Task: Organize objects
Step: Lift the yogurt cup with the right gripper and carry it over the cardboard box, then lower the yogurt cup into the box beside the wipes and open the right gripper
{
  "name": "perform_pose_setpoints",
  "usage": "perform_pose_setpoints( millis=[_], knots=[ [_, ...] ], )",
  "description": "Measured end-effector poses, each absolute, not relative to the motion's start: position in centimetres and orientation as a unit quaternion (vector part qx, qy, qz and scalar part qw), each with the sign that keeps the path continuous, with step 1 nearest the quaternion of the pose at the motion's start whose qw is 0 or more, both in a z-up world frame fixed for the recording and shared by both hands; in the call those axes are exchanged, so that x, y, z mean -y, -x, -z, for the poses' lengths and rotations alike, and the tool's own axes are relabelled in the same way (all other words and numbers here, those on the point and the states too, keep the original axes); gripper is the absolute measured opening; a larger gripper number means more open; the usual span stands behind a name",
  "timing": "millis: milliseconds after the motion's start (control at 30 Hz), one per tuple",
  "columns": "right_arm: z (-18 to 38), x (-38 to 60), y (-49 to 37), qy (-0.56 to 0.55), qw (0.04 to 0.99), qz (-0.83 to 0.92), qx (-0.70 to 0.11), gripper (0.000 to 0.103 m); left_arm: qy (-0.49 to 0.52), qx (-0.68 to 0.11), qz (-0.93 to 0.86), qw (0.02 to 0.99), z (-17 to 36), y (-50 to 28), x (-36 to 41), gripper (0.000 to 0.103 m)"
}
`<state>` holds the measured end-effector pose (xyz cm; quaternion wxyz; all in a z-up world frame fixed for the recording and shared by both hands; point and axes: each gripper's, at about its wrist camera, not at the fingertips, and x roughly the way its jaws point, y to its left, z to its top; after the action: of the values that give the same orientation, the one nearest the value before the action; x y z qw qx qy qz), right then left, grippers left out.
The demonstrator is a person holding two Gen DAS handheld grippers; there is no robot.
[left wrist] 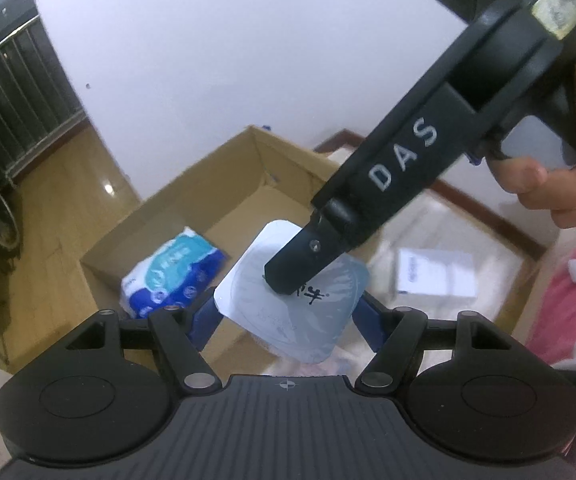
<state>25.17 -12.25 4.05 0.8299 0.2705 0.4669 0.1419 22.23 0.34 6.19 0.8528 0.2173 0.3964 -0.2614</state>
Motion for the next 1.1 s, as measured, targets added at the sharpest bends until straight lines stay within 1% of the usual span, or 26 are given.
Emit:
perform_pose_setpoints(
  millis=[100, 267, 567, 767, 833, 900, 1000, 1100],
  knots=[
    [-4.1, 11.8, -27.2, -0.255, 0.831, -0.137, -0.475, 0.031, -0.222, -0.403, 0.251, 0.851, -5.9, -23.9, -0.7, 0.070],
    [-2.9, 12.0, -30.9, -0.269, 0.821, -0.131, -0.486, 0.031, -0.220, -0.412, 0.244, 0.850, -4.7, -27.0, -1.9, 0.070],
    [3.3, 11.7, -36.7, -0.302, 0.786, -0.102, -0.530, 0.031, -0.225, -0.481, 0.228, 0.816, 0.1, -32.6, -3.3, 0.070],
    [7.6, 11.2, -39.5, -0.352, 0.746, -0.084, -0.559, 0.032, -0.235, -0.534, 0.208, 0.785, 3.2, -35.2, -4.1, 0.071],
    [9.0, 11.4, -39.9, -0.386, 0.725, -0.074, -0.566, 0.033, -0.206, -0.561, 0.205, 0.775, 3.5, -36.0, -4.8, 0.072],
    [10.2, 11.9, -40.1, -0.420, 0.700, -0.062, -0.574, 0.033, -0.194, -0.565, 0.208, 0.774, 3.6, -36.0, -5.2, 0.072],
    [11.1, 12.0, -40.3, -0.439, 0.687, -0.059, -0.576, 0.033, -0.167, -0.581, 0.203, 0.770, 3.9, -36.4, -6.0, 0.072],
    [11.4, 11.4, -40.5, -0.448, 0.690, -0.060, -0.565, 0.033, -0.198, -0.580, 0.180, 0.769, 4.1, -36.2, -5.8, 0.072]
  ],
)
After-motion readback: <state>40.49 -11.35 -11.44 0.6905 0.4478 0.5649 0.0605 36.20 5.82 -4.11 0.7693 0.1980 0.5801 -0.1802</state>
